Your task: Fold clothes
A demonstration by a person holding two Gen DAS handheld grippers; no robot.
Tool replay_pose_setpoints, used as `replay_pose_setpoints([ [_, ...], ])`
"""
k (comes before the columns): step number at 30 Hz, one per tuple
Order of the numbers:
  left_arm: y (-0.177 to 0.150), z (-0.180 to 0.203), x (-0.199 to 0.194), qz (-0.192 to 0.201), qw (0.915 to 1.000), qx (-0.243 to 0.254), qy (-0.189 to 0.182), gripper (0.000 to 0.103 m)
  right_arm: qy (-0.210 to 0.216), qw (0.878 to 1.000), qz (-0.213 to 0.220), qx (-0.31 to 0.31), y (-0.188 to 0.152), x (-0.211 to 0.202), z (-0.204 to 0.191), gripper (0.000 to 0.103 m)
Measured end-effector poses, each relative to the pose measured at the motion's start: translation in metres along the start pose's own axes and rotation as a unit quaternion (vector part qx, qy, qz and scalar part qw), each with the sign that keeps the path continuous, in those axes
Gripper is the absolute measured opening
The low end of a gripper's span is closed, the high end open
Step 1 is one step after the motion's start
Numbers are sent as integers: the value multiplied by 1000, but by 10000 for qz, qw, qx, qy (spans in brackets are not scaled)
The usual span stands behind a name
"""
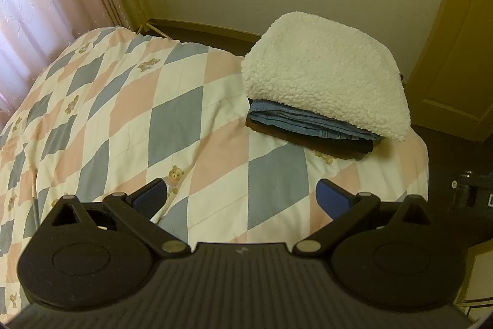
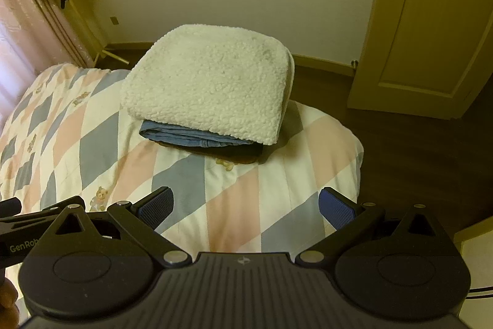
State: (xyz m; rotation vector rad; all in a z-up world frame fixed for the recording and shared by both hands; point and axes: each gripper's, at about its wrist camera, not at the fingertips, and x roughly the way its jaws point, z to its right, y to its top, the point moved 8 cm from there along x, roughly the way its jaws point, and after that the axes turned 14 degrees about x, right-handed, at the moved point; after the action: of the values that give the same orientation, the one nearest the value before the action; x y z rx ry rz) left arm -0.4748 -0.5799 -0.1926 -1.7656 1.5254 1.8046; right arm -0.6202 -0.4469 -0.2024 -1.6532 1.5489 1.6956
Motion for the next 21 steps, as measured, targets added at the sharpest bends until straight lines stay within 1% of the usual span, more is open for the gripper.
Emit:
replay_pose_setpoints([
  [14, 12, 3, 13, -7, 10000, 94, 15, 102, -32, 10000, -28, 27, 7, 9, 3, 103],
  [21, 21, 7, 19, 20, 9999, 136, 6, 102, -53, 10000, 26, 64, 13, 11, 7, 103],
])
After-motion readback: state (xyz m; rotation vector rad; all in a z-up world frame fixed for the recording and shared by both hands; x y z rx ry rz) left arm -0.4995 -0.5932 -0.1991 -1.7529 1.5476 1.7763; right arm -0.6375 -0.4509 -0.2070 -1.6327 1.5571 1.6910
